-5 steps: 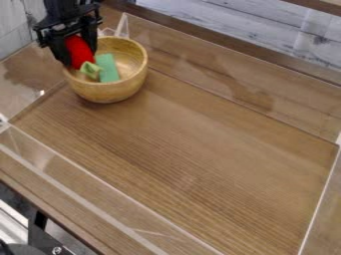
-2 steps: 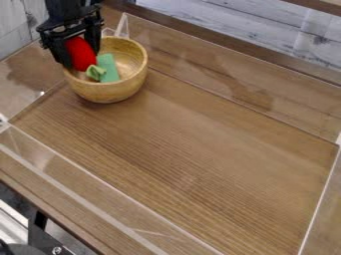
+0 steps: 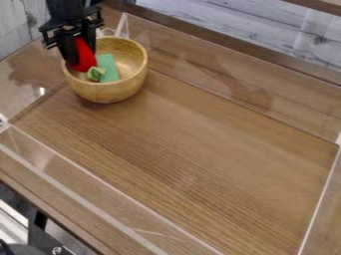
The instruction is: Move the red fruit to the left side of the table
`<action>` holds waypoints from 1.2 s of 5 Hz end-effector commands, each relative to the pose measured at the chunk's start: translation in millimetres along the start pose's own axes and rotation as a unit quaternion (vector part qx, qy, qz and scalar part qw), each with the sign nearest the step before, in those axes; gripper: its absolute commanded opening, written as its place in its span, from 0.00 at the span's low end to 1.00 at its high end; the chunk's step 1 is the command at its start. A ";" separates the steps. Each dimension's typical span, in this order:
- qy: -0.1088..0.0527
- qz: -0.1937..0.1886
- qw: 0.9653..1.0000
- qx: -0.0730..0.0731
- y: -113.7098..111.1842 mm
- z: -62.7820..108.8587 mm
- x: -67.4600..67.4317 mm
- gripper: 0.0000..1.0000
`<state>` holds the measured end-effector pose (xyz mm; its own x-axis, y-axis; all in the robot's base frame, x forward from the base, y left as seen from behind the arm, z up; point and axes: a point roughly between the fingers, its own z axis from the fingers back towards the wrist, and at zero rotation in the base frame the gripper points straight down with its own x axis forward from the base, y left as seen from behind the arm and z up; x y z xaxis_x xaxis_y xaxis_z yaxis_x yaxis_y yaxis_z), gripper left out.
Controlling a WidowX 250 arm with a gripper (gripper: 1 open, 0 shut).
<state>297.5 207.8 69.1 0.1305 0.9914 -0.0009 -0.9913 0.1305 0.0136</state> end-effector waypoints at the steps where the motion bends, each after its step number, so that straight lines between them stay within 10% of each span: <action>1: -0.018 0.005 1.000 -0.015 -6.2 16.1 6.7 1.00; 2: -0.014 0.012 1.000 -0.012 -6.1 16.2 7.4 0.00; 3: -0.012 0.019 1.000 -0.008 -6.5 15.9 7.8 0.00; 4: -0.009 0.025 1.000 -0.004 -6.1 15.0 7.9 1.00; 6: -0.001 0.016 1.000 -0.007 -4.9 33.5 4.4 1.00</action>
<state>296.7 205.3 74.5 0.1001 0.9933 -0.0569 -0.9925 0.1037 0.0642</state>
